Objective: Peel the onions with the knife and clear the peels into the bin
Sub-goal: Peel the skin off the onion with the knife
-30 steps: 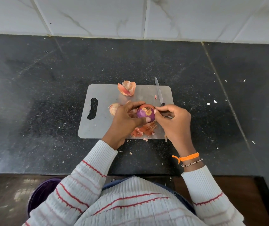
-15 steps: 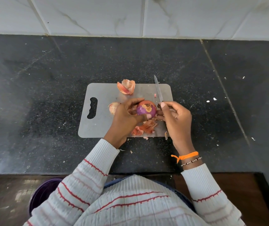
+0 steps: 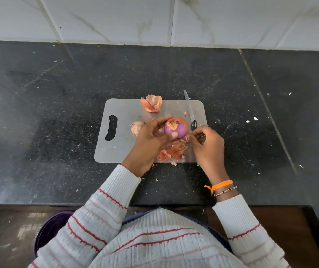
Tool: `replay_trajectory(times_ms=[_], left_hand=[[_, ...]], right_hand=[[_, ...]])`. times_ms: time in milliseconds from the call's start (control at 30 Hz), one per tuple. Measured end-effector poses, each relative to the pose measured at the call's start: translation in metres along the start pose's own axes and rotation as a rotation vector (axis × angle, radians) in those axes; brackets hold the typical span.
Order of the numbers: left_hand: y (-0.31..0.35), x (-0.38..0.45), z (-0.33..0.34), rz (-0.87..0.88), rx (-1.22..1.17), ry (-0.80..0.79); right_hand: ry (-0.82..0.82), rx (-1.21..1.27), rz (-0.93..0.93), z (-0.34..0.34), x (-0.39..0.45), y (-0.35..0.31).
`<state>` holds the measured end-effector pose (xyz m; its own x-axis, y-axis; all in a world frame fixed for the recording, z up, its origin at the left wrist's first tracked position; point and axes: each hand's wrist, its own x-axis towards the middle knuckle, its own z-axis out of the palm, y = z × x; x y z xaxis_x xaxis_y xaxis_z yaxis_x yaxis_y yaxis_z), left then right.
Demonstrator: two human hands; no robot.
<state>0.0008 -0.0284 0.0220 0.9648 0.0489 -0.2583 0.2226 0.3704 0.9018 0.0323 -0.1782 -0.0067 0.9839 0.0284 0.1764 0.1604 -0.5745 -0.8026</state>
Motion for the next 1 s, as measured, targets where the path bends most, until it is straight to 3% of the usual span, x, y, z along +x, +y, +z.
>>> replay_trajectory(times_ms=[267,833,1000], left_hand=[[-0.007,0.002,-0.001,-0.003,-0.010,-0.016],[-0.013,0.004,0.001,-0.018,0.047,0.005],[-0.008,0.004,0.003,-0.014,-0.047,-0.020]], right_hand=[[0.003,0.265,0.044,-0.007,-0.002,-0.022],[0.058,0.153,-0.110,-0.007,-0.002,-0.017],[0.012,0.363,0.055,-0.014,0.003,-0.012]])
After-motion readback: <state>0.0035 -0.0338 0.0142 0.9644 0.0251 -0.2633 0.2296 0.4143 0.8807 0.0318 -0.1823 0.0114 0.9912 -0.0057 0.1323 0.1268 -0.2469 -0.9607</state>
